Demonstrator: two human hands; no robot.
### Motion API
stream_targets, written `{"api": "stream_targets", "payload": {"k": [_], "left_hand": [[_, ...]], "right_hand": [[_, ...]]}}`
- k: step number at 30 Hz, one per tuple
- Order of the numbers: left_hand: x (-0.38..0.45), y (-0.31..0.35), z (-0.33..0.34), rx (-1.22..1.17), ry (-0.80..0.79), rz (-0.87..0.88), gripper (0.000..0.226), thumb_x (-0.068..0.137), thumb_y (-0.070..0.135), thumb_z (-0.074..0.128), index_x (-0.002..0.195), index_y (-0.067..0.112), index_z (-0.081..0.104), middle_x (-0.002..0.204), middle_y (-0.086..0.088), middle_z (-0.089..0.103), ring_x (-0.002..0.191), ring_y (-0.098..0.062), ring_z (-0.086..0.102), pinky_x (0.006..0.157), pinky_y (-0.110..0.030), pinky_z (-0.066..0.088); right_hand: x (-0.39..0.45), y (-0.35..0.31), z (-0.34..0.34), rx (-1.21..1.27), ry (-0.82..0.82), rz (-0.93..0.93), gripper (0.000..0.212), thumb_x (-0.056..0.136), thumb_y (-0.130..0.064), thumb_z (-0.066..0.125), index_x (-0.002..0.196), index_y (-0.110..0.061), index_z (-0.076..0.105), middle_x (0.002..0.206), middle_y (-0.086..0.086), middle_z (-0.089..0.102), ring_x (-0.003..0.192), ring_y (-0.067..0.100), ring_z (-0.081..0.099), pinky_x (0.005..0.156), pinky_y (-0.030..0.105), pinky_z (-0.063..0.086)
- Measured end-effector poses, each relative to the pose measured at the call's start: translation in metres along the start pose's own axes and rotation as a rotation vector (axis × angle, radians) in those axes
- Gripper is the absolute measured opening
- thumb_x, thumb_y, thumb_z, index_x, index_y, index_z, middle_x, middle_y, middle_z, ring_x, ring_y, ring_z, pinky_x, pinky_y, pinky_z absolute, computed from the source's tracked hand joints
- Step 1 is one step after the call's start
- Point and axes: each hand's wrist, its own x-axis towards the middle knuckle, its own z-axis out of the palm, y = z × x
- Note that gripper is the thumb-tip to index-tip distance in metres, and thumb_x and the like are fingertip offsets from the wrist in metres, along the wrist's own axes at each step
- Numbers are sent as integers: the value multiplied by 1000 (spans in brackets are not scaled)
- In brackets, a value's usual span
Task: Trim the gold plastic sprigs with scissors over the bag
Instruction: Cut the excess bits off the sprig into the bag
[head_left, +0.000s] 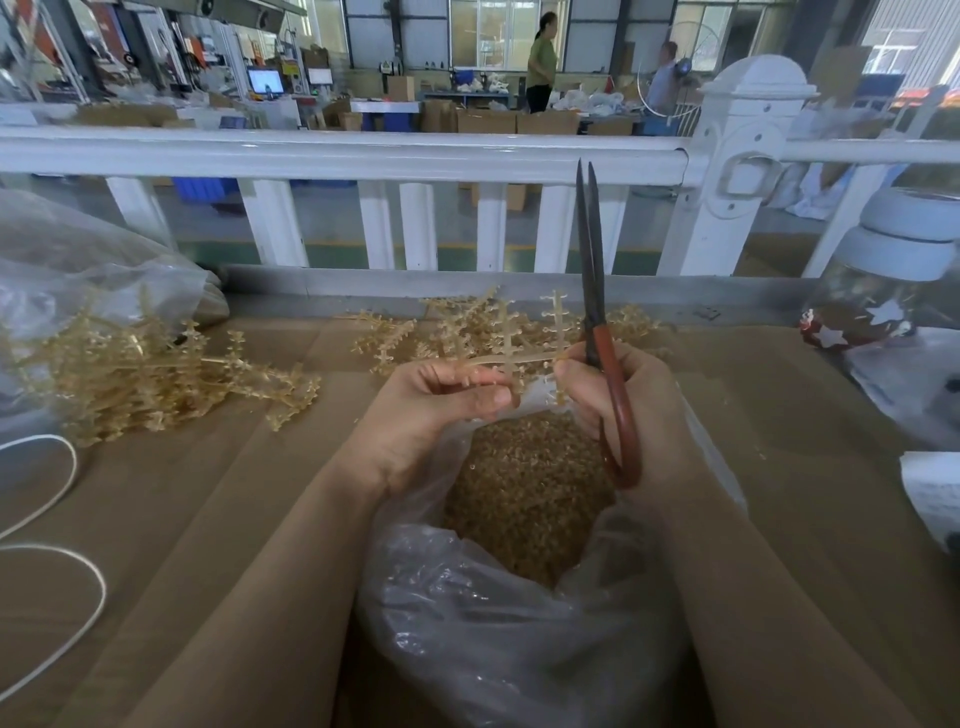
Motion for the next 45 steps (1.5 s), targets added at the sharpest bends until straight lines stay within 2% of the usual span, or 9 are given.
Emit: {"api": "stream_targets", "payload": {"k": [6,9,11,14,20,25,32,39,45], "left_hand": [[-1,1,-1,-57,30,-10,2,71,2,73,71,4,72,73,-2,72,76,-13,67,75,-20,53],[1,4,-4,-103,137,-15,15,74,10,78,74,4,64,70,1,66,70,-10,62,77,-21,51],[1,6,-7,-140,202,-26,14,72,17,79,74,11,67,70,2,65,68,-9,60,79,-24,48],[1,7,-8,-177,260,-28,9,69,23,75,76,18,70,72,2,64,67,-9,58,80,-27,45],[2,6,-11,-235,299,-11,5,74,20,72,78,18,70,70,3,63,65,-9,58,75,-27,46],[3,5,-12,-274,327,19,12,70,20,70,81,15,69,74,1,64,67,-8,58,72,-26,44],[3,4,-15,-315,316,34,5,77,16,69,77,21,71,77,4,66,72,-8,61,75,-24,47],[4,2,-13,-271,293,58,12,74,11,71,83,11,63,78,2,69,73,-9,64,75,-21,52],[3,1,-7,-215,237,118,7,71,7,71,74,12,74,74,0,70,72,-11,65,72,-20,54]], "right_hand": [[-4,3,2,-10,-37,-87,10,78,-33,81,73,-29,74,60,-12,64,55,0,59,65,24,46],[-5,4,2,-40,-22,-181,28,62,-52,79,74,-28,72,72,-9,71,70,7,68,76,33,55],[-3,8,2,-100,-5,-238,43,60,-57,79,83,-23,68,76,-10,70,74,6,68,76,27,54],[-1,15,3,-232,-48,-333,44,65,-60,82,87,-28,62,74,-17,65,69,-2,62,66,13,49],[-1,25,6,-632,-140,-394,56,58,-91,60,89,-44,55,90,-30,65,83,-10,62,66,13,45],[2,31,5,-858,-95,-464,56,62,-92,51,96,-48,50,83,-32,59,79,-13,56,61,7,37],[4,34,2,-942,-1,-511,56,65,-92,46,92,-43,47,76,-28,53,69,-11,50,56,10,35],[6,37,1,-982,-10,-491,60,66,-93,44,93,-41,46,78,-27,54,70,-11,50,57,10,35],[7,37,2,-1009,5,-496,60,67,-92,44,92,-38,44,76,-29,50,68,-12,46,57,8,33]]}}
